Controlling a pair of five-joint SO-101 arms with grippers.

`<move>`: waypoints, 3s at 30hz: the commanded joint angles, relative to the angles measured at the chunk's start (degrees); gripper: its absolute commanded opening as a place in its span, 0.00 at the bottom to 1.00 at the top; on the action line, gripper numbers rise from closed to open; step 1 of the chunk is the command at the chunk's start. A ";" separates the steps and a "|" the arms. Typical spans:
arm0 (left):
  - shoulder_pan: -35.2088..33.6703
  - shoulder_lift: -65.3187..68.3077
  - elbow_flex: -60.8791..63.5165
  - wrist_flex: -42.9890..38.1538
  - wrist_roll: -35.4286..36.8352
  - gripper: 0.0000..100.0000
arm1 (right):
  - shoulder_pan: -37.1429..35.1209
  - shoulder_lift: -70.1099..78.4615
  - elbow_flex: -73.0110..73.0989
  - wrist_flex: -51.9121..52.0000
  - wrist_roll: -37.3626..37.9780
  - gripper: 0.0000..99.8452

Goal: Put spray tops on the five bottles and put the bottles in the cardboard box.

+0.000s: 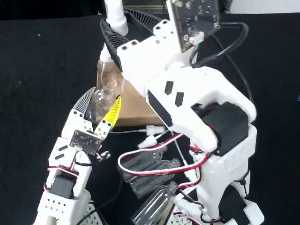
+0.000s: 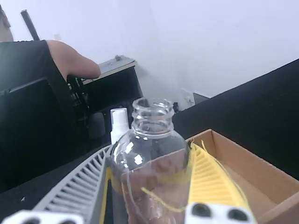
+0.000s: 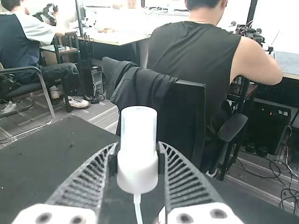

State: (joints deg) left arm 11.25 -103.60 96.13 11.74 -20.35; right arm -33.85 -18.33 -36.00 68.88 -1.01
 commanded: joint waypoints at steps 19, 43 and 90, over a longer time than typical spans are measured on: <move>15.08 -0.88 1.19 -0.88 7.03 0.03 | -0.79 -24.48 26.95 -9.85 -0.26 0.01; 14.73 -0.79 1.19 -0.53 7.03 0.03 | -0.62 -33.63 44.79 -23.03 0.09 0.01; 15.16 -0.88 1.19 5.98 7.03 0.03 | 0.97 -44.97 54.64 -6.59 8.97 0.17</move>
State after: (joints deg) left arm 25.67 -103.60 96.13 18.95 -13.76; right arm -36.13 -61.14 21.67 60.62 4.00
